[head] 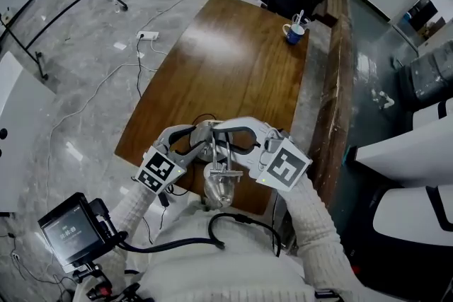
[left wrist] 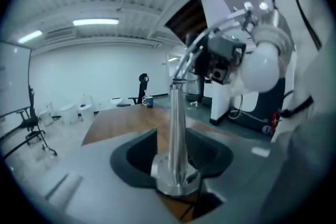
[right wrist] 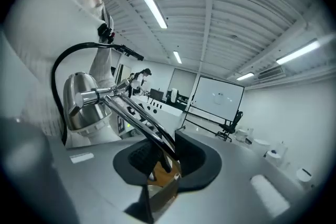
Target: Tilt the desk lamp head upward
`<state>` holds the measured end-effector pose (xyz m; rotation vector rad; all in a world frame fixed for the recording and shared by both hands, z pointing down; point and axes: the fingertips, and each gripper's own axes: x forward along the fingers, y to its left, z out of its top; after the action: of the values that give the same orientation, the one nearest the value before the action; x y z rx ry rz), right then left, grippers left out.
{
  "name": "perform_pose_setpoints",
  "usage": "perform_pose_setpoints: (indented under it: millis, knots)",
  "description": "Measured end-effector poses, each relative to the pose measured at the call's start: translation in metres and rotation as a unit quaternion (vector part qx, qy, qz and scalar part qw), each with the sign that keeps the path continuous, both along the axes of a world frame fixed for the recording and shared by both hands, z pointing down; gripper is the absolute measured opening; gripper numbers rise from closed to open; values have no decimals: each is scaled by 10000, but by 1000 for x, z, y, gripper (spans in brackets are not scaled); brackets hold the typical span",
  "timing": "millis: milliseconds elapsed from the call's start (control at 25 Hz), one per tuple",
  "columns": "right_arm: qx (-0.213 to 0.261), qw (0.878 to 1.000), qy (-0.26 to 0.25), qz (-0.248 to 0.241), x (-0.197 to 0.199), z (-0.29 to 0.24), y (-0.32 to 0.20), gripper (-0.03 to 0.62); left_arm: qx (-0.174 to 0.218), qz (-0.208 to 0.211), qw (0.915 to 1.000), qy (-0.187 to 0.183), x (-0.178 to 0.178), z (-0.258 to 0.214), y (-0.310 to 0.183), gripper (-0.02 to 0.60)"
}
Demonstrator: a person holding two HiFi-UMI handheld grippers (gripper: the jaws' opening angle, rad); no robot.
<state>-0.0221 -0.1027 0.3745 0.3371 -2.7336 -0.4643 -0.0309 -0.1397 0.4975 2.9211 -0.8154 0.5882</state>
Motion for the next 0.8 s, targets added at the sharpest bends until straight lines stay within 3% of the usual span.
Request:
perform_pose_setpoints:
  millis: [40,120,360,600,800]
  knots:
    - [-148,9999,-16,-15,-1,-2,0,72,109,95,9999,-28,7,3,3,170]
    - [-435,9989,-163,-36,-4,-7,-1,75,-130,191,9993,302,21,7,8,172]
    - [-1369,9896,-421,-162,-5,-16,-5,83,-598,-251,9934,942,31,13,-5,152]
    - [-2404,9680,-647,-326,-1,-22,-14,92,-596,-207,9918,1107,34,14,-4,152]
    - [-3118,9464,-743,-393,1,-23,-21,100,-559,-105,9930,1038,35,14,-2,149]
